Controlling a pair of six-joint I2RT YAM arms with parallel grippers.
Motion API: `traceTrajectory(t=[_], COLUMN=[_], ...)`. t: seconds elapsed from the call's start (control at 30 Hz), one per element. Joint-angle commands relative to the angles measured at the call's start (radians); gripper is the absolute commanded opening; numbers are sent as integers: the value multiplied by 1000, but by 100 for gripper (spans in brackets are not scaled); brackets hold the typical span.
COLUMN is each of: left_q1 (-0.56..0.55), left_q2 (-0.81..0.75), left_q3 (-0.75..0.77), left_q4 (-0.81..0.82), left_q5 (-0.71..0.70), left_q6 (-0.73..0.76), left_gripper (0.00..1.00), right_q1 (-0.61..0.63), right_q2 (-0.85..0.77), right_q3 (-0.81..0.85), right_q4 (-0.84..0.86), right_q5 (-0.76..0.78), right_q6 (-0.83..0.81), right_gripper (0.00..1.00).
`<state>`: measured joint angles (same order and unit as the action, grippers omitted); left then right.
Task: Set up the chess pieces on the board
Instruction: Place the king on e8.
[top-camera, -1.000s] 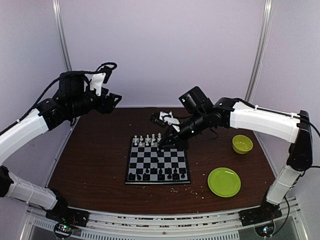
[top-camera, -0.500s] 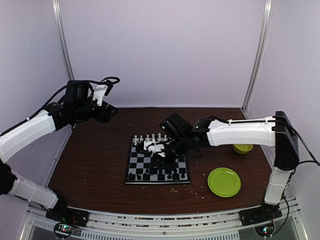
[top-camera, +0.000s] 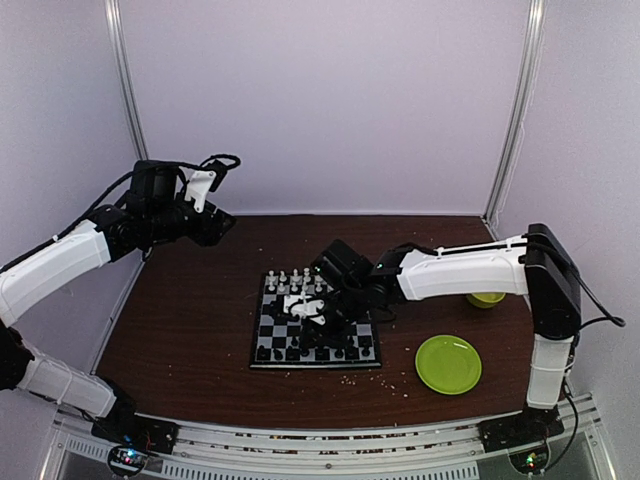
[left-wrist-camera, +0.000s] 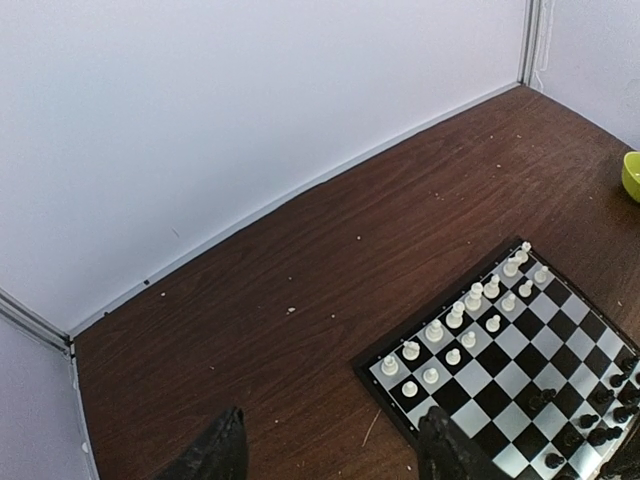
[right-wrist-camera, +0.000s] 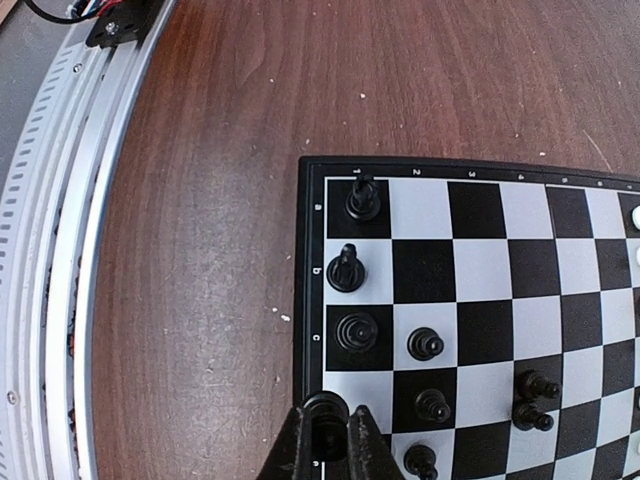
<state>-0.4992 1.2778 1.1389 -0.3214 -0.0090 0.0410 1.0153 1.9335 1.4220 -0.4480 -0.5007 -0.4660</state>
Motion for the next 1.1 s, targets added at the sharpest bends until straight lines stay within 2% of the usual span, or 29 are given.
traceTrajectory(t=[0.0,0.57,1.07], left_q1=[0,1,1], left_q2=[-4,7,27], left_q3=[10,18,28], left_q4=[19,6,-5], left_q5=[26,64,89], left_q6=[16,13,7], left_gripper=[59,59,58], right_q1=[6,5,5], right_q2=[47,90,85], right_q3=[21,32,28], right_q4=[8,19,22], right_q5=[34,77,78], right_q6=[2,20,34], right_gripper=[6,7,14])
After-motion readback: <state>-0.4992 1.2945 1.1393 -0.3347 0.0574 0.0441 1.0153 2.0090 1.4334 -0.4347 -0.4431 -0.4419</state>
